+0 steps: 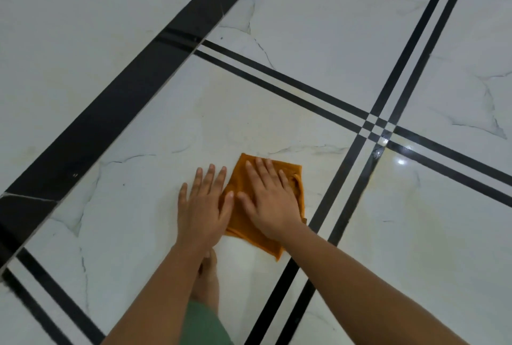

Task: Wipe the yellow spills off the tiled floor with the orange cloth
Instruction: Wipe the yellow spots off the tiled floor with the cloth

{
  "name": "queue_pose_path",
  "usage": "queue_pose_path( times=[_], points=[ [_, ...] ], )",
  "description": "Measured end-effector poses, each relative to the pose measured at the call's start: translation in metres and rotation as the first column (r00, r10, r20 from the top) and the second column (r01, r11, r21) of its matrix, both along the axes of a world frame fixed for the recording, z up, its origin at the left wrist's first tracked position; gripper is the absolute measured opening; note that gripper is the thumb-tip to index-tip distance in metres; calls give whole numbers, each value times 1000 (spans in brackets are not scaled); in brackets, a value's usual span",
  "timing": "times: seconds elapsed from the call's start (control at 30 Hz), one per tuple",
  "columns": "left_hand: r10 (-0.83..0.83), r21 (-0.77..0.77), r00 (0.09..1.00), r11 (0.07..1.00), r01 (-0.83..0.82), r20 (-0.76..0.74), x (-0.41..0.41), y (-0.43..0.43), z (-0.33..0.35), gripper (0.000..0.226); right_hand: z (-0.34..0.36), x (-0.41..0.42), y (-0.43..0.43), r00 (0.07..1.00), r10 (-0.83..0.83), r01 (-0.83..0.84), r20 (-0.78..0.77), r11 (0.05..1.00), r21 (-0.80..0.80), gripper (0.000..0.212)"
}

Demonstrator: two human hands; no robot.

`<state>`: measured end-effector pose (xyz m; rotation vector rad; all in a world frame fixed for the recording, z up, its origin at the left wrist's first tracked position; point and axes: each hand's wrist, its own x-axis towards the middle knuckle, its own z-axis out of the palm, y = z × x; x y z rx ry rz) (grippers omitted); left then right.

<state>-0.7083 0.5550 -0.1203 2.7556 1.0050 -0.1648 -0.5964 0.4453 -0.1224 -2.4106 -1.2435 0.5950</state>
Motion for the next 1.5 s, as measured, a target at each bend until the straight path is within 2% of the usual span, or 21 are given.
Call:
queue_pose_path(
  times=[0.13,0.27,0.37,0.43,0.53,0.6,0.67,0.7,0.77,0.87,0.93,1.0,1.03,1.1,1.17,1.23,1.3,1.37,1.4,1.43,1.5],
  points=[
    [-16,-10,1000,1000,16,10,22,-2,-3,71,-17,32,-5,975,154,-134,160,983,-129,83],
    [-75,-16,997,997,75,6,48,-13,-7,74,-16,121,-38,964,-120,165,239,970,-179,79],
    [-110,-16,993,994,110,45,68,-19,-8,74,-19,119,-53,908,-318,371,273,913,-169,64],
    [-145,-24,989,989,146,39,79,-28,-7,76,-18,90,-61,927,-292,326,234,938,-121,57],
    [-217,-26,975,976,218,36,92,-40,-8,76,-16,106,-97,972,-64,97,225,986,-138,56],
    [-283,-30,958,958,285,48,101,-50,-10,74,-20,153,-115,937,-218,264,275,953,-147,55],
    [-333,-20,942,942,334,49,110,-57,-13,74,-22,180,-123,812,-506,559,291,818,-139,53],
    [-347,-8,937,937,348,47,113,-58,-14,76,-23,176,-119,783,-547,600,297,790,-128,53],
    [-380,-3,925,925,380,26,123,-67,-18,74,-22,147,-123,858,-432,481,279,865,-141,55],
    [-406,-5,913,913,407,37,132,-80,-18,70,-17,118,-166,973,-53,88,224,985,-148,55],
    [-445,-10,895,895,446,26,136,-90,-17,71,-18,155,-189,951,-161,205,265,968,-148,59],
    [-473,-31,881,880,474,23,142,-101,-16,70,-18,188,-200,819,-496,554,290,815,-171,57],
    [-475,-41,879,878,476,29,145,-104,-16,69,-18,190,-196,765,-572,632,295,754,-177,56],
    [-486,-53,874,872,487,27,149,-114,-17,69,-18,160,-192,820,-499,554,281,815,-168,56],
    [-516,-39,856,855,517,33,149,-129,-18,67,-16,113,-210,959,-189,223,210,963,-151,55],
    [-540,-29,840,840,542,46,148,-142,-17,63,-18,109,-248,976,-35,68,215,986,-151,54],
    [-569,-14,821,822,570,52,149,-155,-15,61,-22,143,-270,923,-265,311,277,940,-137,59],
    [-601,15,798,799,601,51,151,-165,-15,60,-21,157,-270,787,-553,603,274,783,-151,60],
    [-609,13,792,793,609,46,152,-171,-16,60,-21,149,-267,754,-602,646,262,751,-136,58],
    [-612,5,789,790,613,48,153,-176,-16,60,-18,134,-264,783,-574,611,241,782,-122,56],
    [-617,-8,785,786,618,49,153,-189,-18,61,-18,97,-284,914,-327,363,241,923,-125,53]
  ],
)
